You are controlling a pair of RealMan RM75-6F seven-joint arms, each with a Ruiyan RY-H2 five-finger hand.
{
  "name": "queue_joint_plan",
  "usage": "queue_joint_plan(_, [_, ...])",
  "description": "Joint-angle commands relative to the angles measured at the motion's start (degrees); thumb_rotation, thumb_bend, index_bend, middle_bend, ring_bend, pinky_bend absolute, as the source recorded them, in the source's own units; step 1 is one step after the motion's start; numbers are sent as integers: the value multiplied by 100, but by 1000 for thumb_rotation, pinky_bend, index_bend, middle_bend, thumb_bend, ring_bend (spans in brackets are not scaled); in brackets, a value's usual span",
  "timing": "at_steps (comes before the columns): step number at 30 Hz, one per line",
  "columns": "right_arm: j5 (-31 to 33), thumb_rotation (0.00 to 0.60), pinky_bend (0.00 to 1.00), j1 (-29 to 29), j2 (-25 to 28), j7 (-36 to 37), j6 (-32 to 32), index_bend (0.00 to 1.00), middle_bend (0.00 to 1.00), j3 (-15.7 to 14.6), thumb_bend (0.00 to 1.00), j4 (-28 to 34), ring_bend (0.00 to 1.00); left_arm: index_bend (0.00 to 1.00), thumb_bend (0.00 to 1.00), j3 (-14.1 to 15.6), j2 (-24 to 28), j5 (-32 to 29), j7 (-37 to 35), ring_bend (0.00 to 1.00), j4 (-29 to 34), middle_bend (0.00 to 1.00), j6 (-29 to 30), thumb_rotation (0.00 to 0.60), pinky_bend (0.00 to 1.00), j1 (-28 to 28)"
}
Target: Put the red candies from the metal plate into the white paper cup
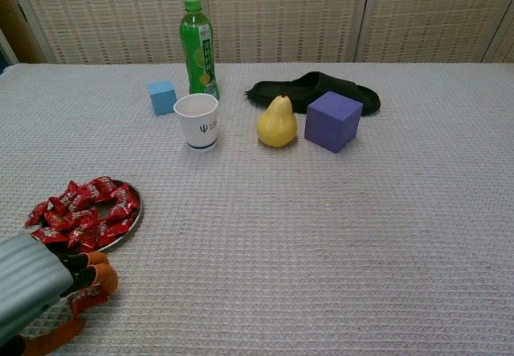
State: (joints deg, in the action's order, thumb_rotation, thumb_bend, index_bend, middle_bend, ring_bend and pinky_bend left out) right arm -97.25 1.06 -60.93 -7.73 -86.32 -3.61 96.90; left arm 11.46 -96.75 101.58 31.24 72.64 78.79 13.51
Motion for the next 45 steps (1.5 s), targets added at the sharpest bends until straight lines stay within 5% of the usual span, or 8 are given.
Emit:
queue_joint_plan(1, [13,600,0,-13,3,19,-30,0,0,12,46,-2,0,406,358,-9,23,-70,-13,666,42,396,-111,600,990,-9])
queue_joint_plan(17, [11,600,0,-8,-11,-16,1,0,0,10,46,5,0,535,372,-119,88,23,24,667,37,599,-10,600,1000,-52])
queue_joint_plan(37, [62,600,0,37,-75,-172,136,0,0,17,47,17,0,578,432,-300,474,-21,-228,687,420,636,198,600,1000,-141])
queue_joint_plan(45, [142,600,0,57,-107,-237,205,0,0,37,46,35,0,583,439,-1000,741,-153,-193,687,1239,637,85,600,1000,296])
